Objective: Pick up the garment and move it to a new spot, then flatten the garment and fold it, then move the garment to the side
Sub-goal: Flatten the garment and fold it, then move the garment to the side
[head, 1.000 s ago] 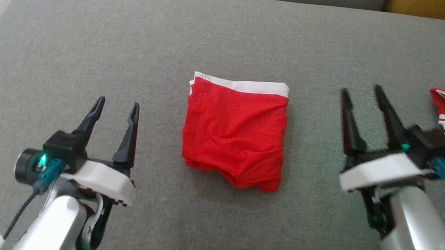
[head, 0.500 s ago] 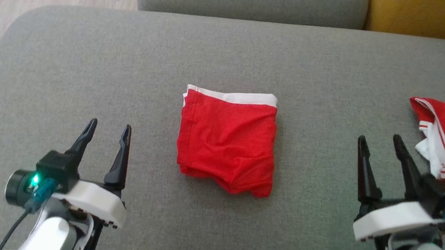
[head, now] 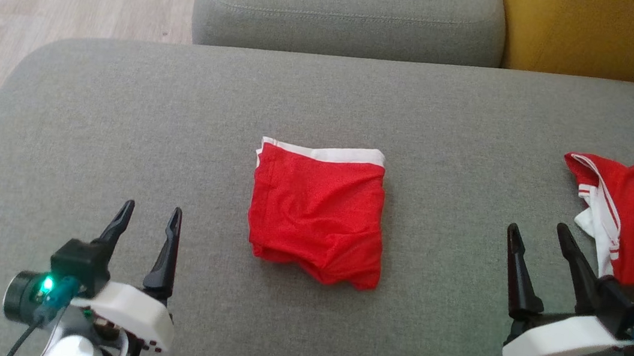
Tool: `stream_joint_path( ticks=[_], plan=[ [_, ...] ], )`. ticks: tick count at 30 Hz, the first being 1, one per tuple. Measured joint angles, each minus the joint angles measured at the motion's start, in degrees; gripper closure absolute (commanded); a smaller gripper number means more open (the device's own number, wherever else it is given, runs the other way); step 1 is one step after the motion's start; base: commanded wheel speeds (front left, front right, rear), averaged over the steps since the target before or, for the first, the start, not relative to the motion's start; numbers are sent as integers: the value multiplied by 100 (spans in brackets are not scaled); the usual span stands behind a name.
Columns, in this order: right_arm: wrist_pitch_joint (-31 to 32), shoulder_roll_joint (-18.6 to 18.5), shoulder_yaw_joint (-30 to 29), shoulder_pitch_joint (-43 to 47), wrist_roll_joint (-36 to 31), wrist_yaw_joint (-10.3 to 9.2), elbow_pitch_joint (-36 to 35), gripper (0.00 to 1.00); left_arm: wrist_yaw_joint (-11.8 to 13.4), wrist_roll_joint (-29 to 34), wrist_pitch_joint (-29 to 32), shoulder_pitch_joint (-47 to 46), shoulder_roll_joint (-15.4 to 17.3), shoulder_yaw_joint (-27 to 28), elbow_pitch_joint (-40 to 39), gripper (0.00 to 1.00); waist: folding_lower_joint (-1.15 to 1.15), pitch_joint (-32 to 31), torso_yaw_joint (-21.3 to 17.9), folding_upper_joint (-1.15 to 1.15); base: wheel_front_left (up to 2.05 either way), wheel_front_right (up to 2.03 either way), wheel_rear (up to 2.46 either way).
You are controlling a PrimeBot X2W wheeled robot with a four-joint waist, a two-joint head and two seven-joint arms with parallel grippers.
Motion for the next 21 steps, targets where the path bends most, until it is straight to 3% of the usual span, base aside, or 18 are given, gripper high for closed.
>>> stream_joint_path(
  ticks=[21],
  plan=[
    [85, 91, -47, -1, 25, 0, -76, 0, 51, -100, 49, 1, 57, -34, -69, 0, 0, 4, 21, 0, 0, 0, 0]
  ],
)
